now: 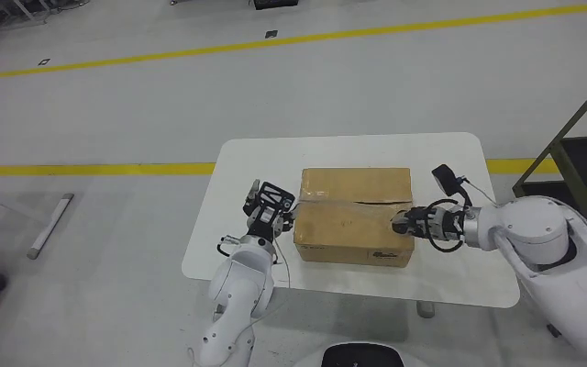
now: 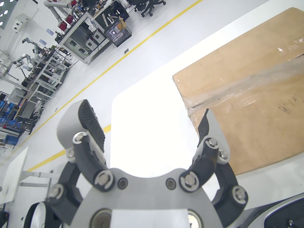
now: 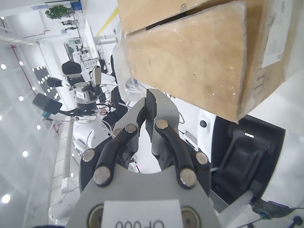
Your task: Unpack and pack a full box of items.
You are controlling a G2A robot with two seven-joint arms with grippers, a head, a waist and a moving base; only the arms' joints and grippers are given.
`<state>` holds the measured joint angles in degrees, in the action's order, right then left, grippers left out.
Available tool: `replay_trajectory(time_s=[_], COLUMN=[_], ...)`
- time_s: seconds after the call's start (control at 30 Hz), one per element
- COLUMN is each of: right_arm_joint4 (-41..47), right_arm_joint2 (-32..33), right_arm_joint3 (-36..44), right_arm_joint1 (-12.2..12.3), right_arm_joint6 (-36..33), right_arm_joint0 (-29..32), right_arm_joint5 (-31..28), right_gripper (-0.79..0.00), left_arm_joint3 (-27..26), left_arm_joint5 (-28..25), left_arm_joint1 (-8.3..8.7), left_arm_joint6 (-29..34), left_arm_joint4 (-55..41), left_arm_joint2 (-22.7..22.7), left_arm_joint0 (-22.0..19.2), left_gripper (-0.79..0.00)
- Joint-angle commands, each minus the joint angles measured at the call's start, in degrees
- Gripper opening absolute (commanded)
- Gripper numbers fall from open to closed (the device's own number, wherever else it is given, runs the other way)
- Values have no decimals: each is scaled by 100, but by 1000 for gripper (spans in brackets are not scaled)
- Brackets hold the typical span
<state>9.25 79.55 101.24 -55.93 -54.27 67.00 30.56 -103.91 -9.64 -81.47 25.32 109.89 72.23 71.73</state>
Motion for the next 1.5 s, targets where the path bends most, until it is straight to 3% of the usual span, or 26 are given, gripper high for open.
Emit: replay_trajectory(time_s=[0.0, 0.2, 0.23, 0.3, 0.37, 0.43, 0.47, 0.7, 0.93, 1.47], right_arm_joint4=[-82, -514, -548, -794, -938, -1079, -1180, -1498, -1871, -2341], right_arm_joint2=[24, -131, -174, -276, -353, -423, -453, -542, -517, -698], right_arm_joint3=[-29, -266, -318, -446, -569, -653, -668, -751, -609, -821], right_arm_joint1=[20, 60, 61, 74, 81, 90, 97, 147, 219, 270], right_arm_joint6=[-65, -257, -319, -443, -544, -666, -723, -1204, -1553, -1785], right_arm_joint0=[0, -186, -248, -405, -546, -659, -716, -972, -1031, -1427], right_arm_joint5=[-160, -610, -722, -916, -1075, -1257, -1356, -1959, -2294, -2455], right_gripper=[-785, -785, -785, -785, -785, -785, -785, -785, -785, -785], left_arm_joint3=[30, 111, 111, 111, 111, 111, 111, 161, 649, 1649], left_arm_joint5=[14, 28, 28, 28, 28, 28, 28, 40, -1, -328], left_arm_joint1=[-6, -25, -25, -25, -25, -25, -25, -29, -97, -273], left_arm_joint6=[-16, 21, 21, 21, 21, 21, 21, -128, -251, -43], left_arm_joint4=[-9, -114, -114, -114, -114, -114, -114, -148, -255, -761], left_arm_joint2=[-49, -145, -145, -145, -145, -145, -145, -196, -580, -1246], left_arm_joint0=[-38, -146, -146, -146, -146, -146, -146, -136, -557, -1312], left_gripper=[0, -22, -231, -434, -536, -748, -785, -785, -785, -785])
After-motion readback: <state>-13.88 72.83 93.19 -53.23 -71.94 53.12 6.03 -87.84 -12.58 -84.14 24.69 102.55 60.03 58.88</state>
